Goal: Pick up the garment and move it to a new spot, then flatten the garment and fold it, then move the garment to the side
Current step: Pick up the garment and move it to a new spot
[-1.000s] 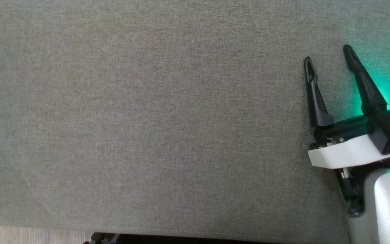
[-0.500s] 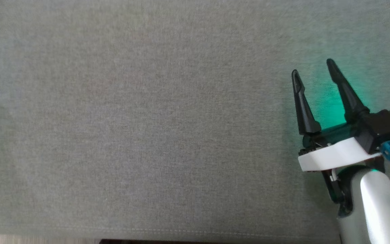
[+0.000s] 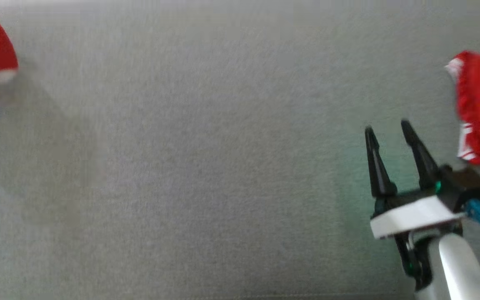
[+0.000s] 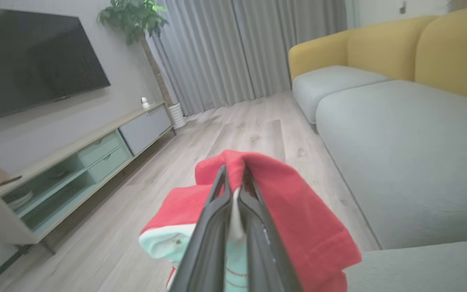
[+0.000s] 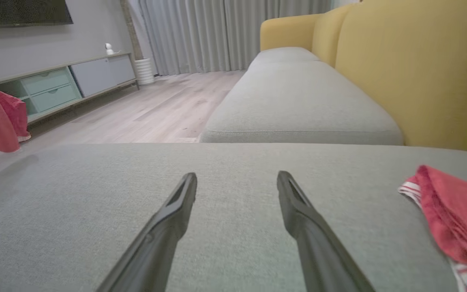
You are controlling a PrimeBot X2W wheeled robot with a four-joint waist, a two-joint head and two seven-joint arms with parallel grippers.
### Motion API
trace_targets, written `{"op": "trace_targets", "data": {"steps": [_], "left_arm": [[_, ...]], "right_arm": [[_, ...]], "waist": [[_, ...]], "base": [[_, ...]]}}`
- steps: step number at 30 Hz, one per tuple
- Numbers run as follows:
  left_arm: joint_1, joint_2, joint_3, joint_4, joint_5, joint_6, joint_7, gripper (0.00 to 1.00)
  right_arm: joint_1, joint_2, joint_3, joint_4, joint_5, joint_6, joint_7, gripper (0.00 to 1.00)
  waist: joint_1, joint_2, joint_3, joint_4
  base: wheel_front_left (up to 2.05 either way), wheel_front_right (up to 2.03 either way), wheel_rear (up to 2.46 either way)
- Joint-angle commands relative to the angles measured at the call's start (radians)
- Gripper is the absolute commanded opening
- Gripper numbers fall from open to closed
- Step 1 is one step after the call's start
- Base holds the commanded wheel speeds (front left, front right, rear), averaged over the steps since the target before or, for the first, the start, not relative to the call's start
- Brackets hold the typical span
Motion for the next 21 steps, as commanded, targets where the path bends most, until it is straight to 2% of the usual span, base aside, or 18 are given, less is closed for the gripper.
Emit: {"op": "trace_targets", "data": {"steps": [1, 6, 12, 17, 21], "left_arm": [[-0.016, 0.057, 0.022, -0.058, -0.001, -0.002, 0.023, 0.0], [0.07, 0.003, -0.019, -0.191, -0.022, 0.0, 0.06, 0.0], [0.26, -0.111, -0.079, -0.367, -0.067, 0.037, 0.061, 0.0], [0.405, -0.241, -0.182, -0.452, -0.052, 0.076, 0.022, 0.0], [0.479, -0.369, -0.278, -0.408, -0.038, 0.091, -0.017, 0.0]], "right_arm": [[0.012, -0.002, 0.013, -0.019, 0.012, 0.003, -0.013, 1.0], [0.064, -0.002, -0.015, 0.01, 0.031, 0.003, -0.033, 1.0], [0.11, -0.002, -0.015, 0.019, 0.048, 0.003, -0.038, 1.0], [0.114, -0.002, -0.006, 0.026, 0.059, 0.003, -0.047, 1.0], [0.092, -0.002, 0.019, 0.035, 0.074, 0.003, -0.058, 1.0]], "waist": [[0.0003, -0.0001, -0.118, -0.06], [0.0003, -0.0001, -0.193, -0.092], [0.0003, -0.0001, -0.22, -0.129], [0.0003, -0.0001, -0.206, -0.156], [0.0003, -0.0001, -0.164, -0.188]], "base": [[0.0, 0.0, 0.0], [0.0, 0.0, 0.0], [0.0, 0.0, 0.0], [0.0, 0.0, 0.0], [0.0, 0.0, 0.0]]}}
